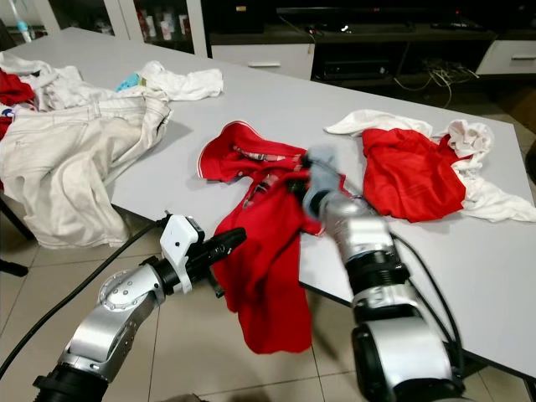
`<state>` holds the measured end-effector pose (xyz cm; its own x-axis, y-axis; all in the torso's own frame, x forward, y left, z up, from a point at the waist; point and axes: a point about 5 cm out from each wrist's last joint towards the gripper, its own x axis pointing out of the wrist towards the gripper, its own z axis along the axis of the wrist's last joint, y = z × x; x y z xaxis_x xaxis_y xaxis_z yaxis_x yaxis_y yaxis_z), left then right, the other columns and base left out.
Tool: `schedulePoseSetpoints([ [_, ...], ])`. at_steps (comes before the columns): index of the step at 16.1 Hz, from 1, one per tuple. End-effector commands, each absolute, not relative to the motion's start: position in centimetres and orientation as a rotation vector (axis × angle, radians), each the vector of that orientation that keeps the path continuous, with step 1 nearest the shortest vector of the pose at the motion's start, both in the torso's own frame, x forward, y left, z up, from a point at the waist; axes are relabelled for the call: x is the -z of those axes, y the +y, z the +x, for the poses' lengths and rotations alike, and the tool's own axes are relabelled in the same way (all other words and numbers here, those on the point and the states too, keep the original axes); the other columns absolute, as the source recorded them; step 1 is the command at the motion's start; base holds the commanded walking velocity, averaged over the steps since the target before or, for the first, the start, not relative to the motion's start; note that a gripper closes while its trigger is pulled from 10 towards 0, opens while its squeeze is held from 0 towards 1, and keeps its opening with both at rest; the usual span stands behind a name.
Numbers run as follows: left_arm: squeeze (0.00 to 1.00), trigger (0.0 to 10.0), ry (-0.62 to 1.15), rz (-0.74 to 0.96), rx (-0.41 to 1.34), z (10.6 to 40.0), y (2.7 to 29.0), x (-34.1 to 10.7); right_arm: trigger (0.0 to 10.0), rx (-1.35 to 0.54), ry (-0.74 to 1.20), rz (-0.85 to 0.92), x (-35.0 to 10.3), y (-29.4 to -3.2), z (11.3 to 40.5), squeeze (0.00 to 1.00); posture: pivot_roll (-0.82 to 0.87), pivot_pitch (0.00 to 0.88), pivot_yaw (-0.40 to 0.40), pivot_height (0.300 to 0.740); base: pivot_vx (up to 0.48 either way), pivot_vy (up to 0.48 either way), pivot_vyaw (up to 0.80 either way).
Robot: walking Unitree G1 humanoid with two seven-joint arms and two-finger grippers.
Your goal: Hang hanger
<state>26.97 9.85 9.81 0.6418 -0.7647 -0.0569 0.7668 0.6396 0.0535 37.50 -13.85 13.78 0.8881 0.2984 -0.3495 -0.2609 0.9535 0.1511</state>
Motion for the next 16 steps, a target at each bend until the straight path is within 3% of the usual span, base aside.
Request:
schedulePoseSetpoints([
  [1, 0.00, 10.0, 0.011, 0.082, 0.867, 27.0, 9.9, -10.2, 10.0, -0.291, 0.367, 0.120, -14.3, -14.2, 37.6, 0.00, -0.07, 0.000, -0.004, 0.740, 0.000, 0.000, 0.00],
  [3, 0.00, 10.0, 0.007, 0.078, 0.855, 27.1, 10.0, -10.3, 10.0, -0.314, 0.316, 0.150, -15.9, -16.2, 36.6, 0.00, -0.07, 0.000, -0.005, 0.740, 0.000, 0.000, 0.00],
  [7, 0.00, 10.0, 0.006, 0.074, 0.854, 27.0, 9.9, -10.2, 10.0, -0.408, 0.343, 0.151, -16.2, -17.0, 34.5, 0.00, -0.08, 0.000, -0.002, 0.740, 0.000, 0.000, 0.00],
  [11, 0.00, 10.0, -0.002, 0.064, 0.849, 27.4, 9.9, -10.5, 10.0, -0.643, 0.505, 0.174, -13.9, -14.8, 30.5, 0.00, -0.09, 0.000, 0.003, 0.740, 0.000, 0.000, 0.00],
  [16, 0.00, 10.0, -0.004, 0.064, 0.838, 27.5, 10.2, -10.6, 10.0, -0.691, 0.581, 0.206, -12.0, -12.3, 29.8, 0.00, -0.08, 0.000, 0.004, 0.740, 0.000, 0.000, 0.00],
])
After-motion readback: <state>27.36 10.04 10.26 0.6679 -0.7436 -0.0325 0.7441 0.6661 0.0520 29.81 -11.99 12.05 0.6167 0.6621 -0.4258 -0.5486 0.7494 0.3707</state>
